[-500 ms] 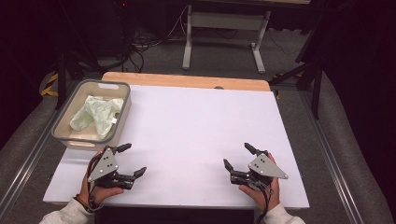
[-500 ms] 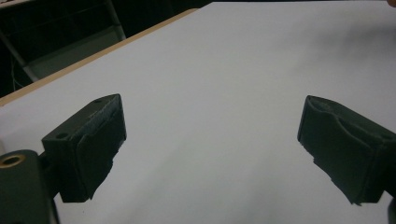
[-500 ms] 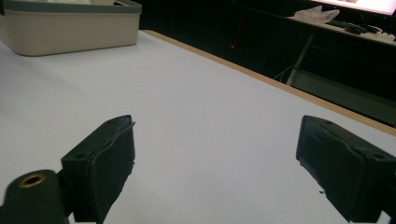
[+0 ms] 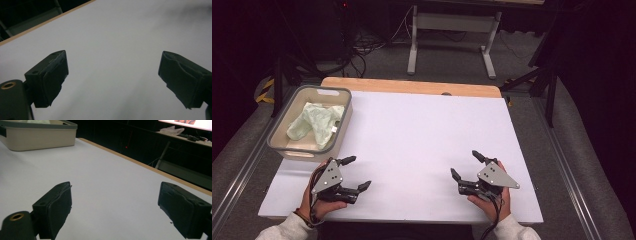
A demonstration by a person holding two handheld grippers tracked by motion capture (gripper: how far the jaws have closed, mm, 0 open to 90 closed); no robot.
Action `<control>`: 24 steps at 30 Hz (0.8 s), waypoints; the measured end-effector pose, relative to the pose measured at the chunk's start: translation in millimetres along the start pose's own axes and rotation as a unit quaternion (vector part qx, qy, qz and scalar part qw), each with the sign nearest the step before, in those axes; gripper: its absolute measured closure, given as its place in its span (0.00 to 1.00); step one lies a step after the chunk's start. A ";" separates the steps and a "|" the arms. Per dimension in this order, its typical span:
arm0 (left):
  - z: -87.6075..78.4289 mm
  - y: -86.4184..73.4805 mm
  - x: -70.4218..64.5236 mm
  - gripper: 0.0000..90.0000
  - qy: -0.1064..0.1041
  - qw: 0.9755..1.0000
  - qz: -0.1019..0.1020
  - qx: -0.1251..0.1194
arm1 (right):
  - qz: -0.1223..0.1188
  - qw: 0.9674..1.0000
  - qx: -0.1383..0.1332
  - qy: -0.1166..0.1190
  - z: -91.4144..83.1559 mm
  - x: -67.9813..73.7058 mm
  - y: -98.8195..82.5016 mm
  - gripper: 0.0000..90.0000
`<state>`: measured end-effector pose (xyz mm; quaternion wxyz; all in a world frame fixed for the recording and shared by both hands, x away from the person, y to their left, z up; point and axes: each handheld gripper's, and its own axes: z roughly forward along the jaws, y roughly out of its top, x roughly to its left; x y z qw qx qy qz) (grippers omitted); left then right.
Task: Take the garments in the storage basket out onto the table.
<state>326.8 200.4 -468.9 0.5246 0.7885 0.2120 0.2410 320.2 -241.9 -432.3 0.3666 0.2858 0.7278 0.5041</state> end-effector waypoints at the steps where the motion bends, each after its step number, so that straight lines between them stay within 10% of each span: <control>1: -0.3 -0.3 -0.4 0.11 0.000 1.000 0.000 0.002 | 0.002 1.000 0.001 0.001 0.8 0.0 -0.3 0.14; 24: -23.1 15.1 18.6 0.16 0.041 0.999 0.007 0.011 | 0.003 1.000 0.002 0.007 1.3 -1.9 -1.1 0.14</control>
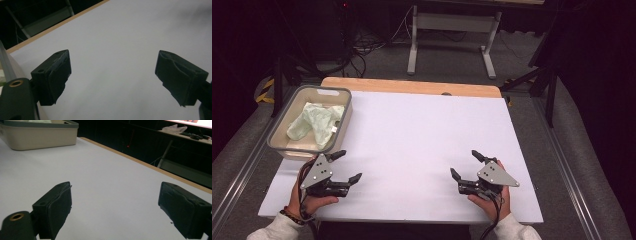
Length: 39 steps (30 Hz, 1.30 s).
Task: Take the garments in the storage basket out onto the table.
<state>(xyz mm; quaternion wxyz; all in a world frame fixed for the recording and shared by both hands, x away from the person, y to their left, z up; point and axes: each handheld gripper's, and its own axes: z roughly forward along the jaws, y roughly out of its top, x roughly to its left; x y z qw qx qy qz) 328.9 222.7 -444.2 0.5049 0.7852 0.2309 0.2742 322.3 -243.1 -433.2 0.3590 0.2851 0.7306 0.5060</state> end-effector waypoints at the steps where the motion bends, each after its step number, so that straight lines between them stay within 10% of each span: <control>1: -2.1 1.0 2.3 0.16 0.006 1.000 0.001 0.003 | 0.001 1.000 0.001 0.000 -0.3 -0.2 -0.3 0.14; 19: -33.9 18.4 66.8 0.17 0.093 0.995 -0.028 -0.003 | 0.002 1.000 0.008 0.002 -1.2 -0.5 -2.9 0.14; 39: -26.2 20.7 119.5 0.16 0.144 0.988 -0.044 0.025 | 0.003 1.000 0.007 -0.001 -3.7 -2.7 -3.4 0.13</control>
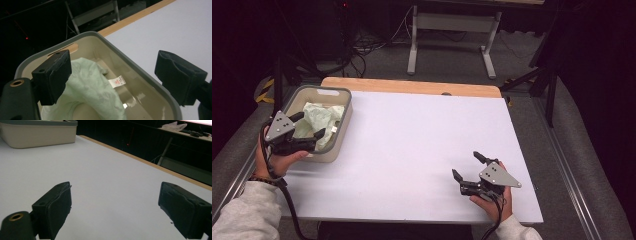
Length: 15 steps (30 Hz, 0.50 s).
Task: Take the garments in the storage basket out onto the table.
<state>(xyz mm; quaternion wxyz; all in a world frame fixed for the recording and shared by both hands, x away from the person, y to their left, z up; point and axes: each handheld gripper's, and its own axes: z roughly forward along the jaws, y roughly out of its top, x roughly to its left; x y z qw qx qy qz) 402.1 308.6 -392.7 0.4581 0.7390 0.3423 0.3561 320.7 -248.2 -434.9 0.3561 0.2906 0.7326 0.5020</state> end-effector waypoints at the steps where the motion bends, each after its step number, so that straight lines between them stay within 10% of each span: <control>1: 0.6 0.8 2.1 0.16 0.003 1.000 0.001 0.001 | 0.000 1.000 0.000 0.000 -0.1 -0.1 0.0 0.13; 15: 16.5 14.6 37.2 0.15 0.029 0.998 -0.030 0.043 | -0.002 1.000 0.010 0.001 1.7 -0.1 -2.2 0.13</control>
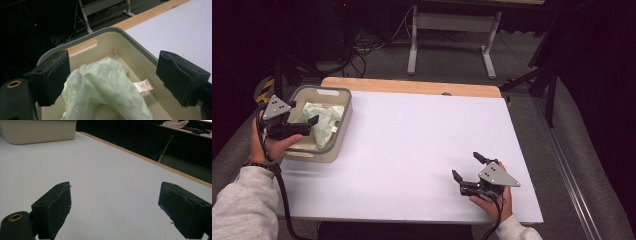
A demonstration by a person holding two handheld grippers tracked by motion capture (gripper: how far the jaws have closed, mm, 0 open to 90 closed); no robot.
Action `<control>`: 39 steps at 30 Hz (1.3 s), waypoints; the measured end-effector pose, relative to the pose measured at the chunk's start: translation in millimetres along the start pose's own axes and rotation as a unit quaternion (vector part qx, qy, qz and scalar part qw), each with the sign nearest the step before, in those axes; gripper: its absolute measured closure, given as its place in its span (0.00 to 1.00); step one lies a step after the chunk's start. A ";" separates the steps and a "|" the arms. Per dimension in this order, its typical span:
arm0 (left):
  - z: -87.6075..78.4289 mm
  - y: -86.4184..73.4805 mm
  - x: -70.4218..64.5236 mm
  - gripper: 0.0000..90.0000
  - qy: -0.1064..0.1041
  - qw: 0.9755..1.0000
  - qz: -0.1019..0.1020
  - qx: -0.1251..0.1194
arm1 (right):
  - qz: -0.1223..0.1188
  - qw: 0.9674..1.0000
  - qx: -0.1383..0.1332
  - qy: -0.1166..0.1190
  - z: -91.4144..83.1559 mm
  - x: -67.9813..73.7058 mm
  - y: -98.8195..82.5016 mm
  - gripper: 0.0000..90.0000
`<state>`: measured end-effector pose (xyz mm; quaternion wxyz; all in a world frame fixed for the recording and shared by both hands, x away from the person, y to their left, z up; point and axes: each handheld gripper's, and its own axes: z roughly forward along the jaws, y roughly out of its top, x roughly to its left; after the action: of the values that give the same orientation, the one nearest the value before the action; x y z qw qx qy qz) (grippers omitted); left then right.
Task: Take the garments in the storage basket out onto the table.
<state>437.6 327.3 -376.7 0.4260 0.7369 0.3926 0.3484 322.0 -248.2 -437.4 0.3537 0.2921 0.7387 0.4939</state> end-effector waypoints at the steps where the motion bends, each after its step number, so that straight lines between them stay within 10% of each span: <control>1: 2.4 0.8 2.0 0.15 0.002 1.000 -0.003 0.006 | 0.000 1.000 0.001 0.001 0.0 0.2 -0.1 0.13; 12: 36.1 -2.0 23.4 0.25 0.015 0.995 -0.026 0.096 | -0.002 1.000 0.010 0.004 2.3 -0.1 -2.2 0.13; 19: 48.3 -3.0 27.9 0.51 0.017 0.991 -0.031 0.127 | -0.005 1.000 0.013 0.007 2.5 0.4 -2.7 0.13; 27: 43.4 -1.0 28.5 0.96 0.017 0.994 -0.029 0.103 | -0.005 1.000 0.015 0.013 3.1 0.8 -3.3 0.13; 39: 29.8 3.8 36.3 0.98 0.041 0.996 -0.056 0.059 | -0.009 1.000 0.018 0.016 3.2 1.3 -3.2 0.13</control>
<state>480.2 347.3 -378.5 0.3842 0.7228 0.4702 0.3300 323.6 -246.6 -441.6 0.3409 0.2834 0.7556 0.4823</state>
